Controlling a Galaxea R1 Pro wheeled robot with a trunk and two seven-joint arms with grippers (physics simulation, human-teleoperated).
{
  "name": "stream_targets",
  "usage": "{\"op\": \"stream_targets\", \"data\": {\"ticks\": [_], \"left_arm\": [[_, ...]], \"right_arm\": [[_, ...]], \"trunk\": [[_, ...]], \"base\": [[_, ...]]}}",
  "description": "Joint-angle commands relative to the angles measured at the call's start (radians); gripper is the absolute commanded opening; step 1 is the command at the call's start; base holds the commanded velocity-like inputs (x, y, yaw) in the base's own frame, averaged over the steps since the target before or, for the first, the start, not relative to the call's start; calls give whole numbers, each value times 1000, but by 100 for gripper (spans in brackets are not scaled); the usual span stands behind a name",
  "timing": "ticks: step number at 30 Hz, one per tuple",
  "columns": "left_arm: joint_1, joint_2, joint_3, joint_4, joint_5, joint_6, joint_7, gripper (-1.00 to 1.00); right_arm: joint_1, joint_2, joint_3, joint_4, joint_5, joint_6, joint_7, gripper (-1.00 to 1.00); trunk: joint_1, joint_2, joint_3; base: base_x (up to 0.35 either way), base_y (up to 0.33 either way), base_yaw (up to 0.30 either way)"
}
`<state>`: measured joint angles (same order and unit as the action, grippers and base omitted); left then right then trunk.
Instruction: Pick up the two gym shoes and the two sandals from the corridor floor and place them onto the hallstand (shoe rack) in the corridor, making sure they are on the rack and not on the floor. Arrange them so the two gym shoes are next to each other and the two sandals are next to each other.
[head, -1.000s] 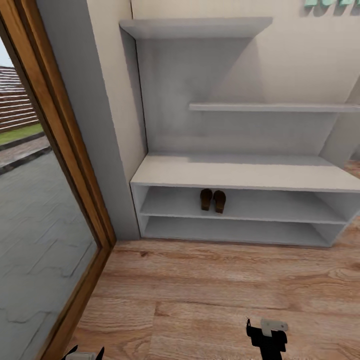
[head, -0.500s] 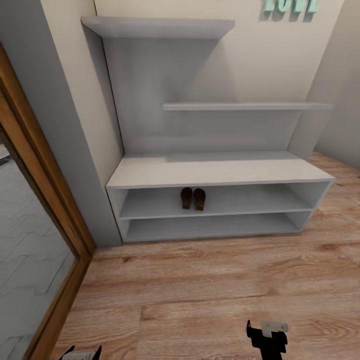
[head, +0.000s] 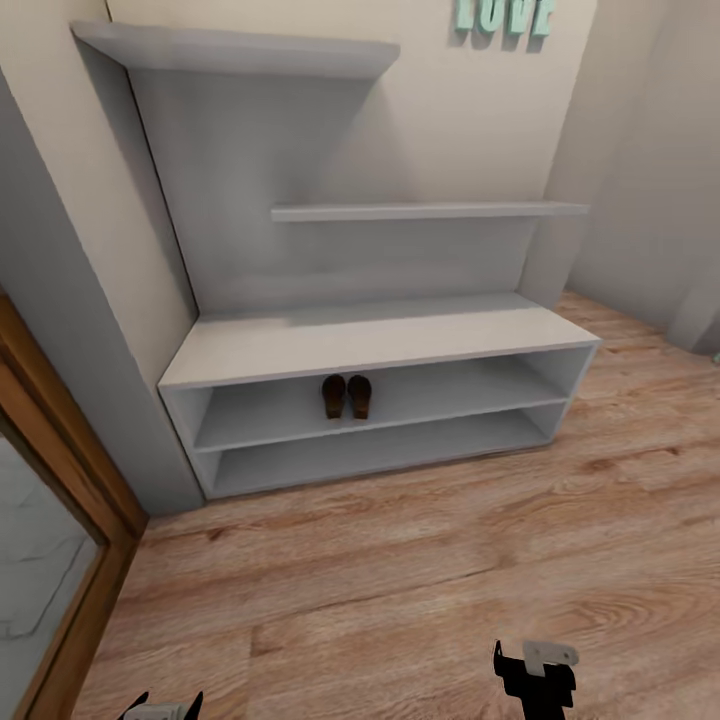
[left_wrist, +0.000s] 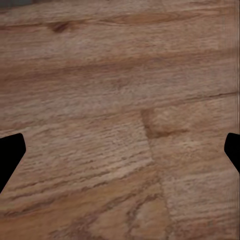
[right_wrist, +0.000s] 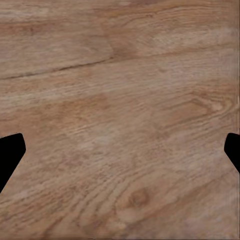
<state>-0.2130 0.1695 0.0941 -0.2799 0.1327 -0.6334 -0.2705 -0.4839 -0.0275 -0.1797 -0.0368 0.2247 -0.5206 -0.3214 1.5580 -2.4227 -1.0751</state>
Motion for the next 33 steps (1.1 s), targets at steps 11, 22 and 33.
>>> {"op": "stream_targets", "data": {"ticks": [11,22,33], "left_arm": [[0,0,4,1,9,0,-10,100],[1,0,4,1,9,0,-9,100],[1,0,5,2,8,1,-9,100]], "right_arm": [[-1,0,-7,1,10,-2,-4,100],[5,1,-9,1,7,-1,-4,100],[5,1,-9,1,6,-1,-4,100]], "trunk": [[0,0,-1],[-8,14,5],[-50,91,37]], "base": [[0,0,-278],[0,0,-278],[0,0,-278]]}}
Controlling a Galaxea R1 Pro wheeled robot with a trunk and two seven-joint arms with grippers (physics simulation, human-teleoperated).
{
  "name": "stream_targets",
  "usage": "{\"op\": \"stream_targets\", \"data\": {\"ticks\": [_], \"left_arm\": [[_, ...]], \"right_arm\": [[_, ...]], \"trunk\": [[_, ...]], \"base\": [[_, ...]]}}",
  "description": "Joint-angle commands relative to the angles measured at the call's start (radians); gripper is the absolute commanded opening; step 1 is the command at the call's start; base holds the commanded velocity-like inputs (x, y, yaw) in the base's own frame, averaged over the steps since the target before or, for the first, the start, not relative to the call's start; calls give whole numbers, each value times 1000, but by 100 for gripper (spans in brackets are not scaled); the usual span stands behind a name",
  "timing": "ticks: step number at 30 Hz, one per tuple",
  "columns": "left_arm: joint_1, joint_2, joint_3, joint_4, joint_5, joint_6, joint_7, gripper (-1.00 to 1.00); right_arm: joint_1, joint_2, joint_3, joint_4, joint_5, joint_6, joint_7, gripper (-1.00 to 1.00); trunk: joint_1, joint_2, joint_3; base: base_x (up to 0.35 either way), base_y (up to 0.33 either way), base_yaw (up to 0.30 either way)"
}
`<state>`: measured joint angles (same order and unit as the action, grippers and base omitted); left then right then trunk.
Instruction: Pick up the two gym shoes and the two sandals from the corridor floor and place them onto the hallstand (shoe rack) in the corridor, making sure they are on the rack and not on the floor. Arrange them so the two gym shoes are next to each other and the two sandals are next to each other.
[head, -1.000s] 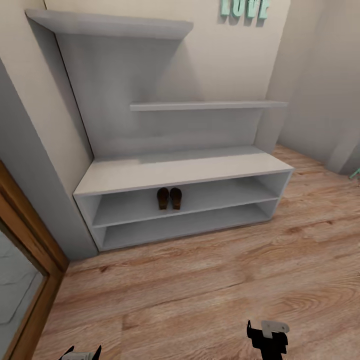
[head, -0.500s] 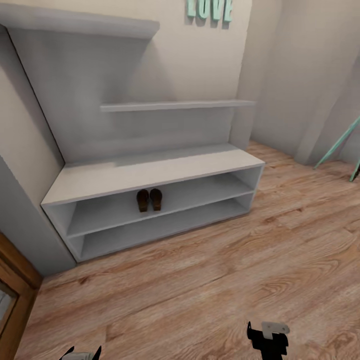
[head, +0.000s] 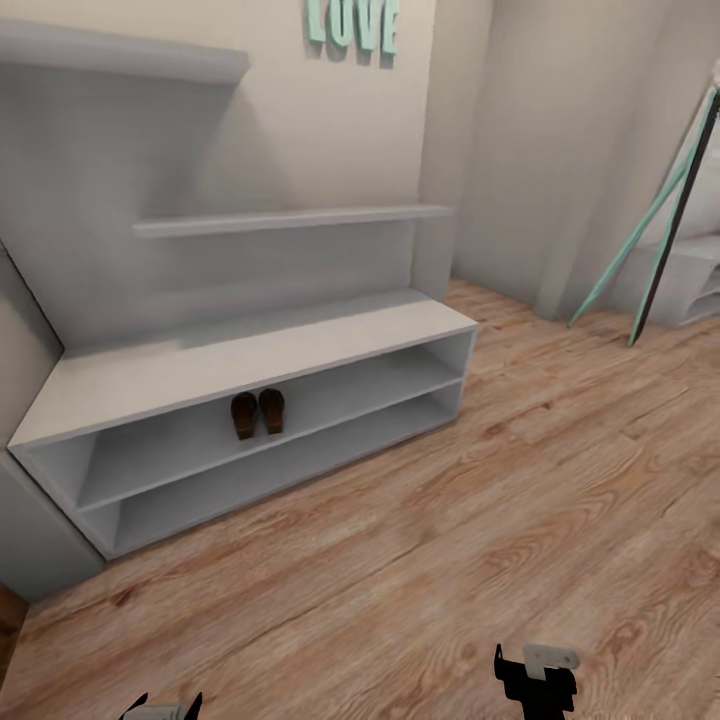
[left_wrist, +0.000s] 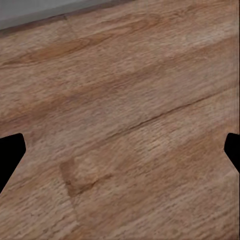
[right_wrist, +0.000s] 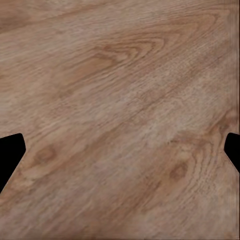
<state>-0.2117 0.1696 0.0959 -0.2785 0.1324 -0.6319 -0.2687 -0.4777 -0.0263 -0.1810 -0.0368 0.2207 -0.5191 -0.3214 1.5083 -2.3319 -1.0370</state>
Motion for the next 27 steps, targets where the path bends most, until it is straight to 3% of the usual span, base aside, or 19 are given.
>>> {"op": "stream_targets", "data": {"ticks": [1,27], "left_arm": [[0,0,4,0,9,0,-10,100],[0,-1,4,1,8,1,-10,100]], "right_arm": [[-1,0,-8,2,11,-3,-4,100],[-1,0,-8,0,9,-4,-4,100]], "trunk": [[-4,7,2],[-104,189,78]], "base": [[0,0,-278],[0,0,-278]]}}
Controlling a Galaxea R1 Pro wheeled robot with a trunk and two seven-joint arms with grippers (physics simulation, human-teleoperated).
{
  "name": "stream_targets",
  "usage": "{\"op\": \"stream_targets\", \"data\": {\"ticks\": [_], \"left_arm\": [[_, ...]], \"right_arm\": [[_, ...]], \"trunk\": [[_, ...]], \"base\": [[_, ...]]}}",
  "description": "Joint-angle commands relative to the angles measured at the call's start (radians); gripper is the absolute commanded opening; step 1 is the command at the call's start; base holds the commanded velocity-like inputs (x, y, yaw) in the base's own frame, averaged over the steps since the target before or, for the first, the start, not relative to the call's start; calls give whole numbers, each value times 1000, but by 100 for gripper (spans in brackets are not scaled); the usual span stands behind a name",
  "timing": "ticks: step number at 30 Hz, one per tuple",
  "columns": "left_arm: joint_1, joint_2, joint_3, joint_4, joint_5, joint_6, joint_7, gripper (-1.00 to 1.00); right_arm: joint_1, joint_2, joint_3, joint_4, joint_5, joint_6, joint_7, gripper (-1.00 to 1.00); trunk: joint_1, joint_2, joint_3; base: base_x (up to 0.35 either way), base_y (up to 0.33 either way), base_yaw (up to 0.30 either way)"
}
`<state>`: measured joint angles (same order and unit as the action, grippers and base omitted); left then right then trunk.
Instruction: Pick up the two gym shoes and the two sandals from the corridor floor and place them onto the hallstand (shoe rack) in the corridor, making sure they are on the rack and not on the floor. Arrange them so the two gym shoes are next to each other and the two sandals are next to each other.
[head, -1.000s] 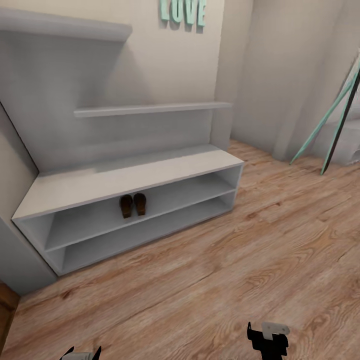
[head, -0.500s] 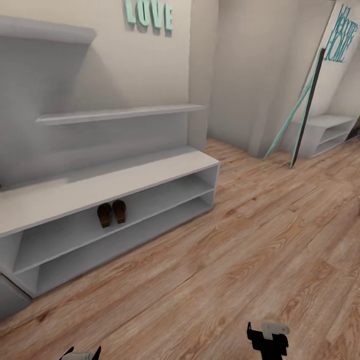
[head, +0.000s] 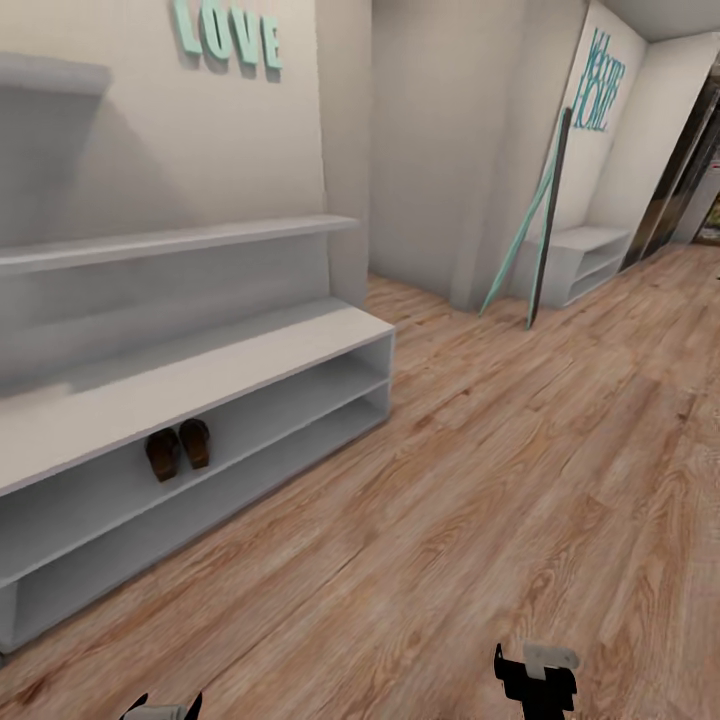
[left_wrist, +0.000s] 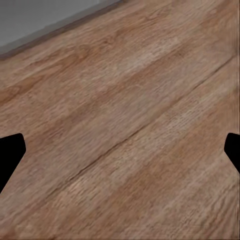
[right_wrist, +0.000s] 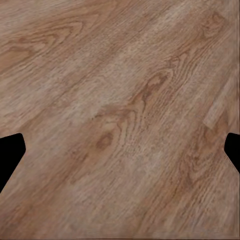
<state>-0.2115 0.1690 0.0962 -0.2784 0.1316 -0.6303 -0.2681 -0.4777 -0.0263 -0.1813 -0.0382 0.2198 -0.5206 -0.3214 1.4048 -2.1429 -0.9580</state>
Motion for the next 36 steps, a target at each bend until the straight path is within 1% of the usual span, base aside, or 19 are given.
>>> {"op": "stream_targets", "data": {"ticks": [1,16,21,22,25,36], "left_arm": [[0,0,4,1,9,0,-10,100],[-1,0,4,1,10,1,-8,100],[-1,0,4,0,10,1,11,100],[-1,0,4,0,11,1,34,100],[-1,-1,4,0,11,1,50,100],[-1,-2,4,1,11,1,58,100]], "right_arm": [[-1,0,-8,1,10,-3,-4,100],[-1,0,-7,2,10,-3,-4,100],[-1,0,-7,2,10,-3,-4,100],[-1,0,-7,1,10,-3,-4,100],[-1,0,-7,1,10,-3,-4,100],[-1,0,-7,2,10,-3,-4,100]], "trunk": [[-4,7,2],[-62,112,49],[-81,147,65],[-85,154,68],[-96,175,78],[-138,252,112]], "base": [[0,0,-278],[0,0,-280],[0,0,-283],[0,0,-283],[0,0,-284],[0,0,-284]]}}
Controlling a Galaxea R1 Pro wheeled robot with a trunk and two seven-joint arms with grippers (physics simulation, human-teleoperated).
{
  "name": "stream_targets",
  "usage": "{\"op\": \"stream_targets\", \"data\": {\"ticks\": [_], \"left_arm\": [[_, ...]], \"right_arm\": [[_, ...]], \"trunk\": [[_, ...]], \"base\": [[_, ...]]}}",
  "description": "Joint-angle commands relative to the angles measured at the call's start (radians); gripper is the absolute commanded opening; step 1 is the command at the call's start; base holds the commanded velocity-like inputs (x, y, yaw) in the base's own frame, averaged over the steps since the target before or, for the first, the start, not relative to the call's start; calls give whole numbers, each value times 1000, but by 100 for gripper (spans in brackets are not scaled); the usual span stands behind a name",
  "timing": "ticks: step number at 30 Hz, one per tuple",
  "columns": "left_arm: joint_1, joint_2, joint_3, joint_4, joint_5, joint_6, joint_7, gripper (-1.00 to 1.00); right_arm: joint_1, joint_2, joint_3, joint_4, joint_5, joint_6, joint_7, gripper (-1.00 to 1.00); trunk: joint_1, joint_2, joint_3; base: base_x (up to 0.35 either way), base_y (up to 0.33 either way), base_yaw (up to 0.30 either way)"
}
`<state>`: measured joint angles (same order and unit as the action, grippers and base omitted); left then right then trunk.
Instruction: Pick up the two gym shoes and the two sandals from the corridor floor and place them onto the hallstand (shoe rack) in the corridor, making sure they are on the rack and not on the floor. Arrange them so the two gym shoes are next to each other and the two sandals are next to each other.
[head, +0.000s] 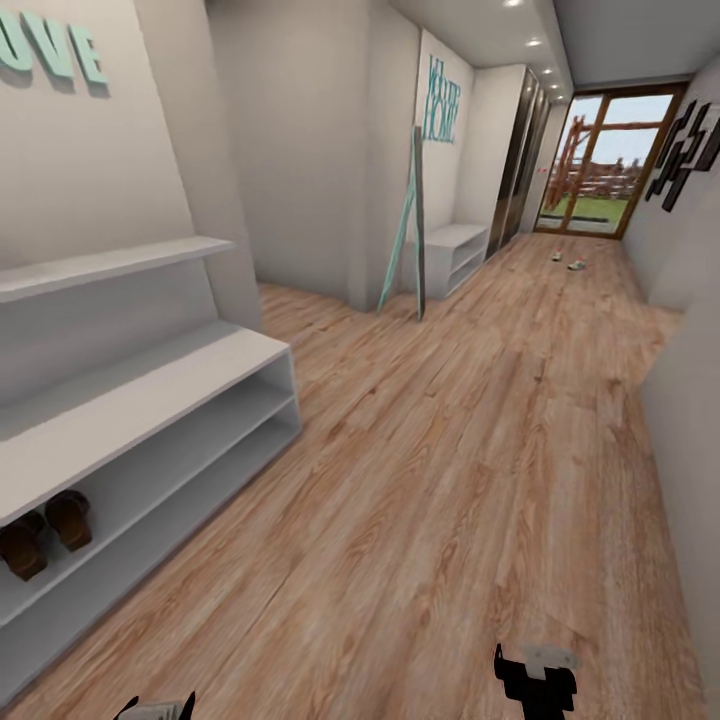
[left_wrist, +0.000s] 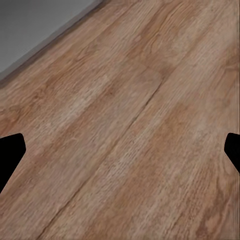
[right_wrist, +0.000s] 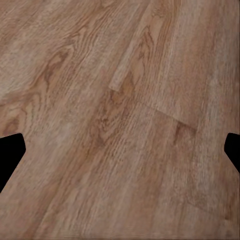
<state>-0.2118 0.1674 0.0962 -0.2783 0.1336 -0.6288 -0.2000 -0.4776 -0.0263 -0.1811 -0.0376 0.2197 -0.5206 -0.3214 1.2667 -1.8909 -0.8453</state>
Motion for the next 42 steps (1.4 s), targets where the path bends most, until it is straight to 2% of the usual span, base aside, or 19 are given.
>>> {"op": "stream_targets", "data": {"ticks": [1,12,28,42], "left_arm": [[0,0,3,0,9,-1,-10,100],[-1,0,2,1,9,-3,-12,100],[0,0,2,1,11,-3,-12,100],[0,0,2,1,11,-3,-12,100]], "right_arm": [[-1,0,-8,1,10,-3,-4,100],[-1,0,-8,2,10,-3,-4,100],[-1,0,-8,1,10,-3,-4,100],[-1,1,-8,1,15,-1,-1,100]], "trunk": [[-4,7,2],[-4,7,2],[-4,7,2],[-4,7,2]], "base": [[0,0,-284],[52,0,-284],[308,0,-277],[338,0,-57]]}}
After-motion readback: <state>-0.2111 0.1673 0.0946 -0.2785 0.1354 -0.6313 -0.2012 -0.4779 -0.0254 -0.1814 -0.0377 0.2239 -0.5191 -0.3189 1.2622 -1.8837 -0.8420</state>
